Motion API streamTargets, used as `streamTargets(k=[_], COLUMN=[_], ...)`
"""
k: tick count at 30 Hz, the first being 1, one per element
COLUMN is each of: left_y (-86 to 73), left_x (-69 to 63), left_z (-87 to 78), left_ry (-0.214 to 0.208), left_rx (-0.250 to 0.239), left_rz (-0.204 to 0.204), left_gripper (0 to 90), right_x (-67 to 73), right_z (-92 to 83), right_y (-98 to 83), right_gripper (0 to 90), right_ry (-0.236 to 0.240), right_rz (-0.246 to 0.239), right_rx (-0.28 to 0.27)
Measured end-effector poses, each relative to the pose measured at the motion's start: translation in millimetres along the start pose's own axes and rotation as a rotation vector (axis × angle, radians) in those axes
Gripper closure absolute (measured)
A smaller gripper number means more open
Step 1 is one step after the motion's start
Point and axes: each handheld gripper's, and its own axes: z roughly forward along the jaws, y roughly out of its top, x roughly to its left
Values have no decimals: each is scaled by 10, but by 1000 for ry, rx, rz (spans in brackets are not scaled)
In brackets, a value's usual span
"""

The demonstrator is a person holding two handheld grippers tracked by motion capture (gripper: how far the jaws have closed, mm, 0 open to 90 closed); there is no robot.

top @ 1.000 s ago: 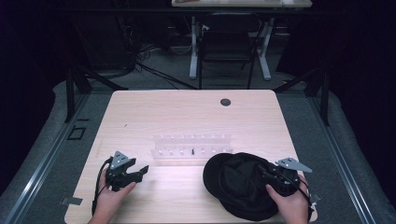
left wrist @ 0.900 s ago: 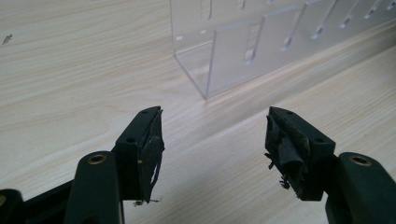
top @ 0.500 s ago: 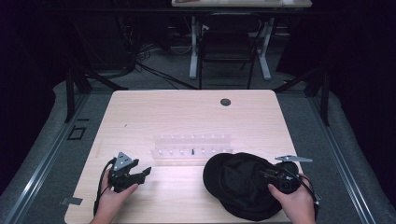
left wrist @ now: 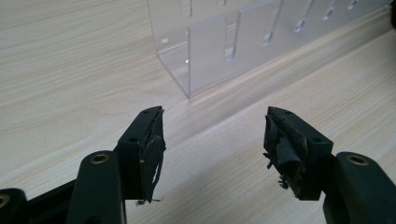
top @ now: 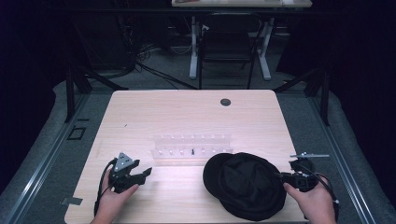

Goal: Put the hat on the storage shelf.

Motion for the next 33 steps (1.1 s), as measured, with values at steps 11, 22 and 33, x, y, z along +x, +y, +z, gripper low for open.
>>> streamTargets(k=[11,22,33], left_y=[-2,-2,-1], left_x=[12,5,5], left_z=[-2,8,11], left_ry=[4,1,2], left_rx=[1,3,2], left_rz=[-2,-2,-1], left_gripper=[387,387,387], right_x=[-244,-311,-385], right_z=[7,170,254], right_y=[-153,-290,-76], right_gripper=[663,753,864], right_ry=[-21,52,73], right_rz=[70,162,160], right_rx=[102,146,146])
